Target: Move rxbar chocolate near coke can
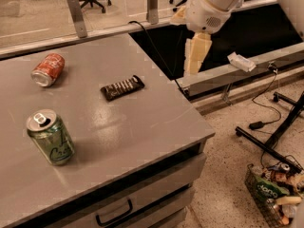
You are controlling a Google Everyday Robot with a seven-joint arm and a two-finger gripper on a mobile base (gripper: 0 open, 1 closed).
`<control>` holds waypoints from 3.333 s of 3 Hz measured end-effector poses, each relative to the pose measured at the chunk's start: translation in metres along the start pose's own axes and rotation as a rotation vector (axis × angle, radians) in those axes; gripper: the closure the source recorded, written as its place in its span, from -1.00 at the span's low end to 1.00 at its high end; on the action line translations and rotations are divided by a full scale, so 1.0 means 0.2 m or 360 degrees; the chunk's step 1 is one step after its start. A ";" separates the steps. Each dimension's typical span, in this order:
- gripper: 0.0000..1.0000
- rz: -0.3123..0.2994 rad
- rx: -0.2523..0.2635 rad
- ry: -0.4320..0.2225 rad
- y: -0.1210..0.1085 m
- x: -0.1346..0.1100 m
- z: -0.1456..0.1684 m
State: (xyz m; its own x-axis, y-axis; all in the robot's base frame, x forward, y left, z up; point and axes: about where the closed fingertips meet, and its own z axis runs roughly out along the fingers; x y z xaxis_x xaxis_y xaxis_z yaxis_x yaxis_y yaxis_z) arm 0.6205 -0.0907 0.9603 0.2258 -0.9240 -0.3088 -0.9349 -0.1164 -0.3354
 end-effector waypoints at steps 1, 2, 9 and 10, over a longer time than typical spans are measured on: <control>-1.00 -0.0068 -0.0093 -0.0146 -0.05 -0.17 0.19; -1.00 -0.0051 -0.0217 -0.0287 -0.03 -0.27 0.38; 0.28 -0.0305 -0.0513 -0.0421 -0.03 -0.43 0.89; 0.77 -0.0305 -0.0512 -0.0421 -0.03 -0.44 0.87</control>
Offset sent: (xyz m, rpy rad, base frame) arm 0.0120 0.1061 -0.0752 0.1969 0.2375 0.1765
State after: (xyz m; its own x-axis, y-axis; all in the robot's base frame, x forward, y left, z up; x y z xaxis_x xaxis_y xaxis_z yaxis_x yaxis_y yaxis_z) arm 0.6547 0.0545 0.8340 0.4260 -0.7547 -0.4989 -0.8975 -0.4221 -0.1279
